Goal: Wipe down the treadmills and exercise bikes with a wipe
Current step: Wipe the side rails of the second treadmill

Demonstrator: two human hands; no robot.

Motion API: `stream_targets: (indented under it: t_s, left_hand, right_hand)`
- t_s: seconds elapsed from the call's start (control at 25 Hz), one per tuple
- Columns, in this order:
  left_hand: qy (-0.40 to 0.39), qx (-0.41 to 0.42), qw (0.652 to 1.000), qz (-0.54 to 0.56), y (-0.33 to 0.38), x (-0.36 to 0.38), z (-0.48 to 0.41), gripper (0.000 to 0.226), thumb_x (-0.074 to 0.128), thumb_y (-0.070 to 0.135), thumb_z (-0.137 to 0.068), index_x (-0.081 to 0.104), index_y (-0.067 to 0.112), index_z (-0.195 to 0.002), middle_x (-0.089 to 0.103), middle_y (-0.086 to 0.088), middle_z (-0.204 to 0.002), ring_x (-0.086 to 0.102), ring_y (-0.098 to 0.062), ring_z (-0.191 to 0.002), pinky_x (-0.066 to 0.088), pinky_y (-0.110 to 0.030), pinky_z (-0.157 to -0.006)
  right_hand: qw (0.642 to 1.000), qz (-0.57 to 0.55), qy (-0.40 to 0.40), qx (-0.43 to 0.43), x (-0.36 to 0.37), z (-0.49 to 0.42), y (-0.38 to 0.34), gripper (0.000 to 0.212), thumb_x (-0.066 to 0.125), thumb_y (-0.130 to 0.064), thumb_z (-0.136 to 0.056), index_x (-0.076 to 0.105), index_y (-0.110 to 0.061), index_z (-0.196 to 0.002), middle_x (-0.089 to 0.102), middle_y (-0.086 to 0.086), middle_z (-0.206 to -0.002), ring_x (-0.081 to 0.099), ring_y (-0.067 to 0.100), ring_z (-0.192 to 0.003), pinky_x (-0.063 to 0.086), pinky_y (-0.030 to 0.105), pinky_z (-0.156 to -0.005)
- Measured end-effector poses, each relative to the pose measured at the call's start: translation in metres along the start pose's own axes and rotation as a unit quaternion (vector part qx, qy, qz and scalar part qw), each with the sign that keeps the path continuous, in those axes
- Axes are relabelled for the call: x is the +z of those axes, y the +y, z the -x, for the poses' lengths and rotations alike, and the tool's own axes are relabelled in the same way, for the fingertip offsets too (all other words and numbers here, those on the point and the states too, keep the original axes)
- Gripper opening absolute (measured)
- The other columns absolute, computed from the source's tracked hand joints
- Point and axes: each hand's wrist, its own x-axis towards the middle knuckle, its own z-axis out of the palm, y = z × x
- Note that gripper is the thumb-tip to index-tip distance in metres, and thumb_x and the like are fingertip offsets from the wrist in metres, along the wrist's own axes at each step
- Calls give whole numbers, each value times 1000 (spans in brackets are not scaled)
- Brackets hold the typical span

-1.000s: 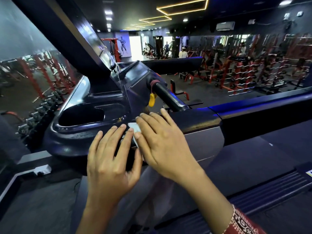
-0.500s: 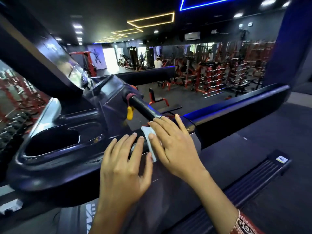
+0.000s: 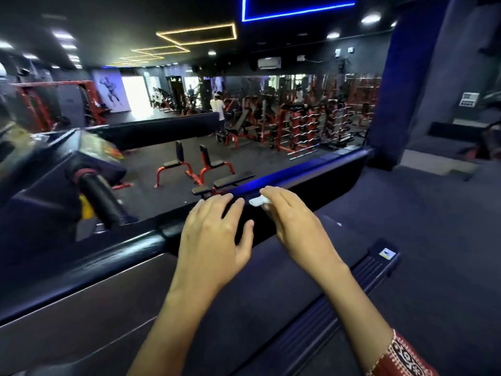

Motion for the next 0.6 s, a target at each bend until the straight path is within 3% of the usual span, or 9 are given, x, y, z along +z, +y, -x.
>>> stream_targets:
  t_s: [0.16,0.36,0.6]
  left_hand:
    - [-48,42,996,55,83,84,-67,47,44,32,-79,71,1,-101,69,-17,-102,66,-34,-95,52,-48,-86]
    - [-142,116,977,106,188,188,-130,38,57,25,-73,70,0,-98,69,-16,-97,65,-36,-94,51,-48,-85]
    - [-236,156,946,160,281,312,-172,51,51,28,-94,42,8,-140,48,-8,-139,36,-24,-134,16,-36,-114]
  right_hand:
    - [989,55,-73,112,-65,4,119,30,53,-5,-95,57,-6,-124,59,7,-125,55,27,-111,52,42,-79]
    - [960,162,-83,213,-133,13,253,26,48,-10,-98,55,-6,-123,55,10,-125,51,30,-113,48,46,-81]
    - [932,207,-84,286,-178,32,380,31,42,-21,-102,54,-8,-127,53,9,-132,48,27,-117,47,42,-84]
